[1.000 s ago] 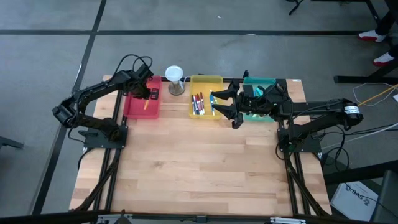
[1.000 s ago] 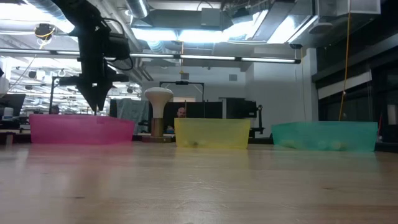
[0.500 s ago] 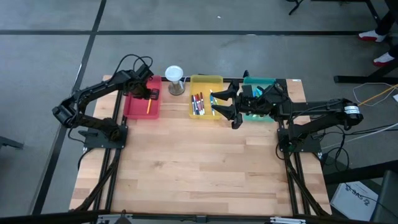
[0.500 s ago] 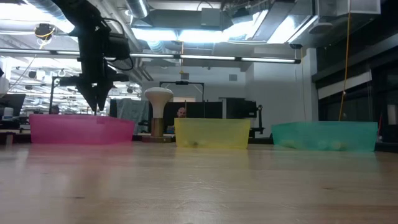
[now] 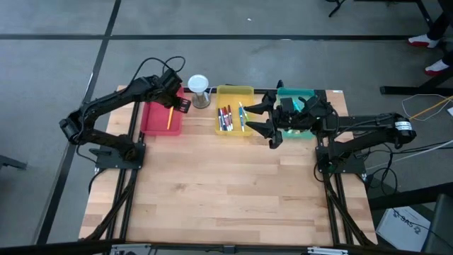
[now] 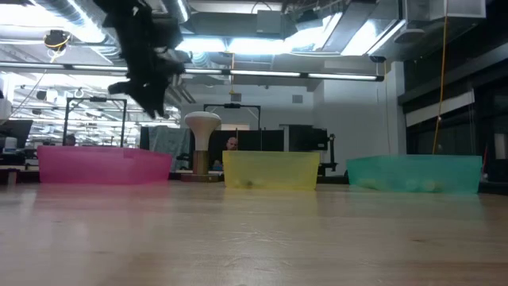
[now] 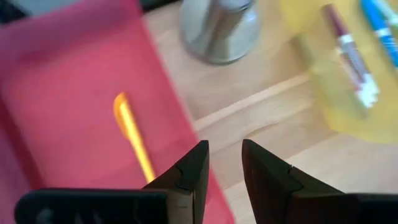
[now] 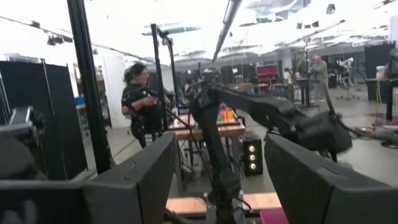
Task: Pick & Place Markers
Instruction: Put the yellow pen from the blue bin into the red bin
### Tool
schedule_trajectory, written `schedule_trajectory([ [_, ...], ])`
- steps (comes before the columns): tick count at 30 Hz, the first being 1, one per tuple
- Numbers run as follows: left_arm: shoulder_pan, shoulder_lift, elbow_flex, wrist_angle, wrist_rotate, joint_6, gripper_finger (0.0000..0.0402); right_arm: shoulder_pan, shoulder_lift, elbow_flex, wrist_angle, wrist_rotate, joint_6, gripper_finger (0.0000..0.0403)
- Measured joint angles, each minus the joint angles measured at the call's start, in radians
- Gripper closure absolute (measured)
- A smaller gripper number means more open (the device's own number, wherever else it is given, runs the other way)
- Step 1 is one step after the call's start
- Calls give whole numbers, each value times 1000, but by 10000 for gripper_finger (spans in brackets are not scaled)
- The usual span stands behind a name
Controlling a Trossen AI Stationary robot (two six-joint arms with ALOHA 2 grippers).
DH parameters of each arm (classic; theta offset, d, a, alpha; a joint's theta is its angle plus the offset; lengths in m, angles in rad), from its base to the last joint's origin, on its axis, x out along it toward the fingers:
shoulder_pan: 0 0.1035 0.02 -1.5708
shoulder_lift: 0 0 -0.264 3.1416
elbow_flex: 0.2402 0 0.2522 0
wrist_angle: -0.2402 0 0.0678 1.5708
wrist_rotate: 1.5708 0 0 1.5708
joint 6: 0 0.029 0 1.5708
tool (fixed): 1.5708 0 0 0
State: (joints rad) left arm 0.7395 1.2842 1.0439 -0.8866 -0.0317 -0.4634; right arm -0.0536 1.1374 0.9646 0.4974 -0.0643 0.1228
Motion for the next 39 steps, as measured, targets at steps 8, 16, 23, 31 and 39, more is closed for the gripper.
schedule_trajectory([
  [8,-83,0,87,53,-2,30,310,0,-87,0,-179,0,-26,173],
  [16,-184,0,138,193,8,70,311,0,-182,0,-371,0,-22,266],
  [23,-279,0,151,456,88,146,311,0,-265,0,-464,-19,-22,359],
  [31,-355,0,151,617,115,206,315,0,-344,0,-555,-15,-9,391],
  [39,-386,0,151,621,116,207,315,0,-355,0,-579,94,79,396],
])
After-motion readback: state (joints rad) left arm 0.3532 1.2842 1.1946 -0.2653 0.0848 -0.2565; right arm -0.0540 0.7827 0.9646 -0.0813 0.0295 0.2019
